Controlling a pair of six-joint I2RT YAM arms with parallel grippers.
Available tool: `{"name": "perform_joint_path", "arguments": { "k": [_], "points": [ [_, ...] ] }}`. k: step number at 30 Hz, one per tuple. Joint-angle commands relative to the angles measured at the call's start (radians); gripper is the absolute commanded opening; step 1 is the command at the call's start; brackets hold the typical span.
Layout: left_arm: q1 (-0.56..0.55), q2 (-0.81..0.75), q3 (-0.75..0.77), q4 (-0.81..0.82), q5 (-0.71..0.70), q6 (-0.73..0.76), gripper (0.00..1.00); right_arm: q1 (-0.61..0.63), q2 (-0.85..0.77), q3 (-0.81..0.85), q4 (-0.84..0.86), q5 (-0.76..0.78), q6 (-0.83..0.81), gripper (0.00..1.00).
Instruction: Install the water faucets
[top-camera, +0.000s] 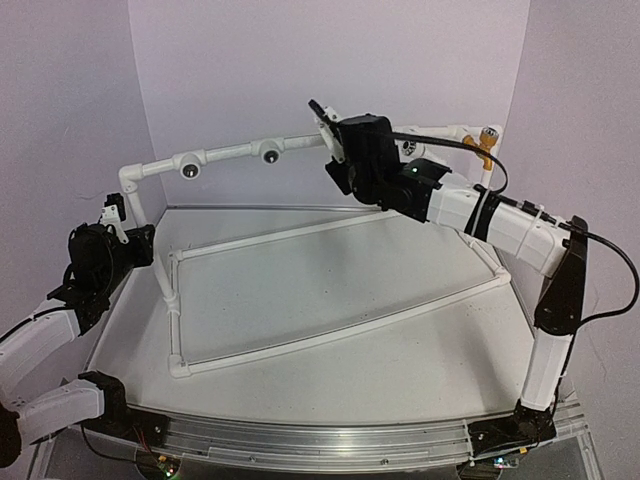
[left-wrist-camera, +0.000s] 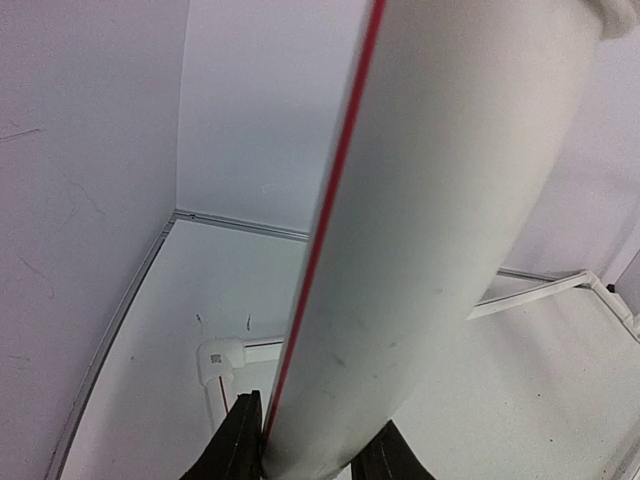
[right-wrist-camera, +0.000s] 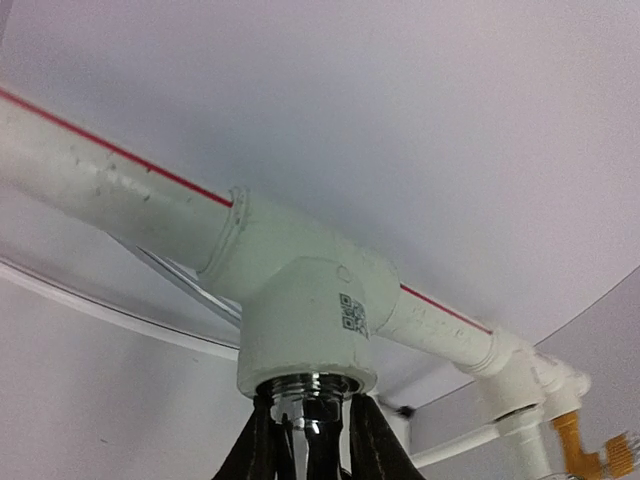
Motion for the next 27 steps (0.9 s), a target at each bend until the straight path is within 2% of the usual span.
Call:
{"name": "perform_joint_path", "arguments": {
  "k": [1,4,6,10,11,16,19,22,27],
  "points": [
    [-0.019,0.014,0.011,-0.077,0.125,-0.139,0.00,-0.006,-0.019,-0.055,0.241,-0.407,0.792,0.00],
    [-0.020,0.012,0.011,-0.077,0.126,-0.140,0.00,-0.025,-0.047,-0.134,0.382,-0.476,1.014,0.00],
    [-0.020,0.010,0.011,-0.077,0.128,-0.141,0.00,-0.033,-0.064,-0.179,0.469,-0.510,1.101,0.00],
    [-0.020,0.004,0.010,-0.077,0.127,-0.143,0.00,-0.033,-0.105,-0.258,0.580,-0.538,1.121,0.01],
    [-0.020,0.003,0.010,-0.077,0.126,-0.143,0.00,-0.033,-0.117,-0.275,0.583,-0.534,1.111,0.04],
    [-0.020,0.003,0.008,-0.076,0.126,-0.143,0.00,-0.033,-0.195,-0.383,0.570,-0.529,0.991,0.43],
    [-0.020,0.003,0.006,-0.077,0.126,-0.142,0.00,-0.032,-0.242,-0.422,0.515,-0.549,0.913,0.58],
    [-0.020,0.004,0.005,-0.077,0.127,-0.141,0.00,-0.028,-0.300,-0.440,0.428,-0.568,0.811,0.69],
    [-0.020,0.004,0.006,-0.077,0.124,-0.140,0.00,-0.026,-0.407,-0.469,0.237,-0.570,0.658,0.81]
  ]
}}
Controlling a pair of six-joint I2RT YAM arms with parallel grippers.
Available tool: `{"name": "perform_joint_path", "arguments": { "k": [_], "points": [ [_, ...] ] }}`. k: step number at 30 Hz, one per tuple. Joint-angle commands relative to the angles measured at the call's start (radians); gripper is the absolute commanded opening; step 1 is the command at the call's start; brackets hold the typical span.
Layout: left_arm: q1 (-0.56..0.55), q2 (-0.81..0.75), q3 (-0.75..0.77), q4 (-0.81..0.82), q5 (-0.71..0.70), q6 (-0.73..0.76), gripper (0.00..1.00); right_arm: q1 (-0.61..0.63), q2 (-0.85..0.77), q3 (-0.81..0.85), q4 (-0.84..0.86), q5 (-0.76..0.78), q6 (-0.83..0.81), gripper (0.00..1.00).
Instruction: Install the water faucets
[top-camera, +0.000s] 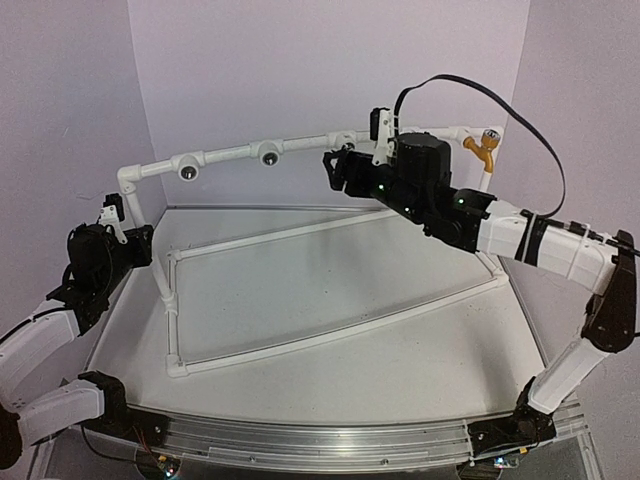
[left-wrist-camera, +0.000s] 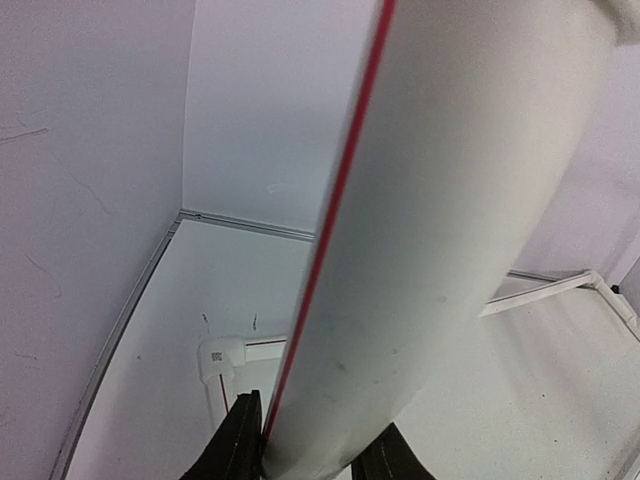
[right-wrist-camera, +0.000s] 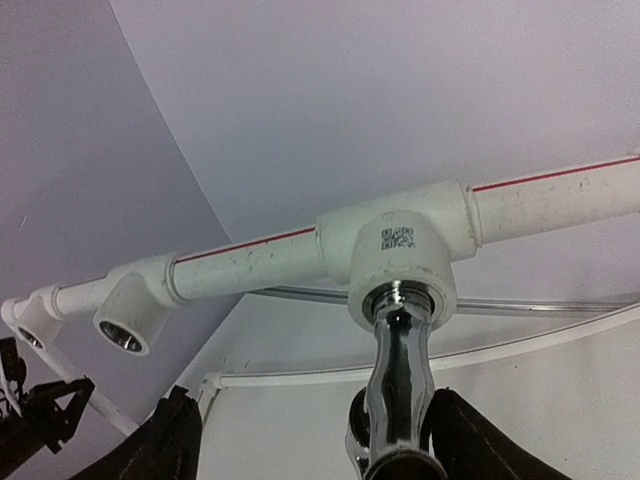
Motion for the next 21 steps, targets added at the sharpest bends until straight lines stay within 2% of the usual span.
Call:
{"name": "perform_joint_path", "arguments": {
  "k": [1,3,7,9,12,16,18,21],
  "points": [
    [-0.028,0.012,0.007,-0.067,0.130,-0.144,0.00,0.022,-0.147,-0.017,-0.179,-0.073,-0.192,0.83],
    [-0.028,0.013,0.008,-0.068,0.131,-0.144,0.00,0.022,-0.186,-0.007,-0.276,-0.110,-0.293,0.86],
    [-0.028,0.014,0.008,-0.068,0.134,-0.144,0.00,0.025,-0.255,0.046,-0.482,-0.209,-0.644,0.87],
    [-0.028,0.017,0.008,-0.067,0.136,-0.144,0.00,0.035,-0.277,0.063,-0.550,-0.229,-0.851,0.85],
    [-0.028,0.018,0.010,-0.068,0.135,-0.144,0.00,0.056,-0.289,0.055,-0.597,-0.140,-1.264,0.84],
    [-0.028,0.019,0.009,-0.067,0.131,-0.143,0.00,0.058,-0.226,0.088,-0.572,0.076,-1.715,0.84],
    [-0.028,0.022,0.012,-0.067,0.131,-0.142,0.00,0.058,-0.182,0.096,-0.489,0.176,-1.902,0.85],
    [-0.028,0.025,0.016,-0.068,0.132,-0.142,0.00,0.058,-0.131,0.090,-0.318,0.241,-2.160,0.86]
  ]
}}
